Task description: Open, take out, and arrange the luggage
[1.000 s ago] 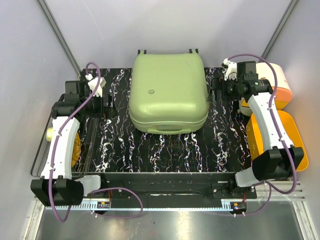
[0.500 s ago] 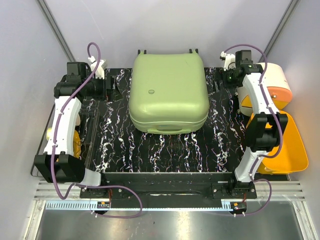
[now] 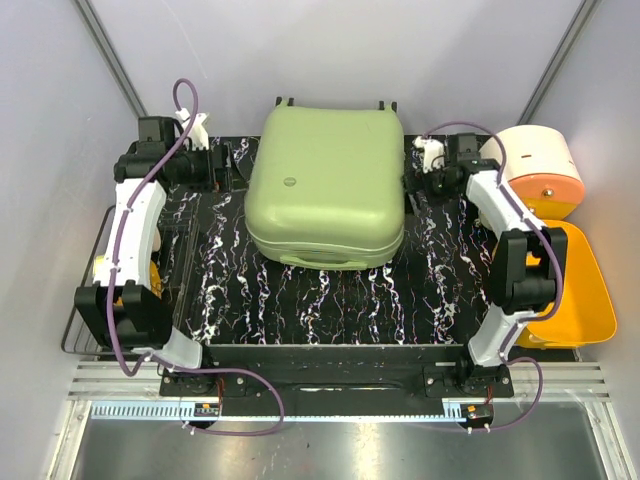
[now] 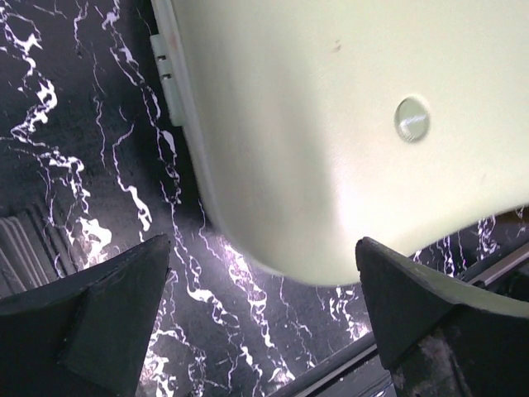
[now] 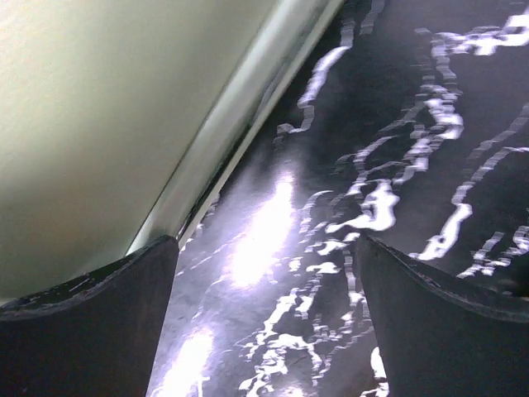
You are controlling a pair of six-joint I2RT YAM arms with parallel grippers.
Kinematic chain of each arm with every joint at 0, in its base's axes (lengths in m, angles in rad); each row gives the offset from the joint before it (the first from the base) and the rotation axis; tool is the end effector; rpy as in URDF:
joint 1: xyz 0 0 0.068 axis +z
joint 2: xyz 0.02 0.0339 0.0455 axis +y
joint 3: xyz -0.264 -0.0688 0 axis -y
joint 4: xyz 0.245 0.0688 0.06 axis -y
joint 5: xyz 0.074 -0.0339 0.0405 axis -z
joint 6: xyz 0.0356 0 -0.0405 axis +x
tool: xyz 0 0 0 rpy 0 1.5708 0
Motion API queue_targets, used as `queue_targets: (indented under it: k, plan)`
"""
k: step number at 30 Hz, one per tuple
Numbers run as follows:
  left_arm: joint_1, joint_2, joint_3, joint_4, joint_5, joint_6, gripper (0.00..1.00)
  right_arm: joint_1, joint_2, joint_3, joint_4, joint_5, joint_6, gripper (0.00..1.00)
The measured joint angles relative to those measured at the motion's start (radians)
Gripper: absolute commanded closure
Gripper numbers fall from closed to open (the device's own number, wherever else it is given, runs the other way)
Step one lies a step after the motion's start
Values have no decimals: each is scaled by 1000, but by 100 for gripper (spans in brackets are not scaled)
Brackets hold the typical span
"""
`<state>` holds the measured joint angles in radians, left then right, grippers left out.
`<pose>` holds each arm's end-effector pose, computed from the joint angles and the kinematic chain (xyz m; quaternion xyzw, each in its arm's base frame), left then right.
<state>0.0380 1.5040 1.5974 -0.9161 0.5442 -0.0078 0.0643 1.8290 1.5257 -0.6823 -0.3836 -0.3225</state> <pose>0.3122 -0.0066 0.3829 0.0776 0.8986 -0.2448 0.3557 0.3966 0.0389 0.2636 -0.2346 0.9118 0.1446 0.3043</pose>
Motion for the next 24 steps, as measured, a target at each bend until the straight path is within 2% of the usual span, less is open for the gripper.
queue_targets:
  k: [5, 10, 17, 21, 24]
  plan:
    - [16, 119, 114, 31, 33, -21, 1, 151, -146, -198, 61, -54, -15, 0]
    - [18, 318, 303, 69, 89, -28, 1, 270, -259, -312, 71, -203, -34, 0]
    - [23, 554, 466, 114, 160, -28, 1, 188, -445, -365, 50, -208, -74, 0]
    - [19, 589, 494, 147, 217, -6, 1, 97, -468, -365, 27, -207, -119, 0]
    - [10, 623, 513, 195, 262, 23, 1, 83, -472, -389, 19, -204, -164, 2]
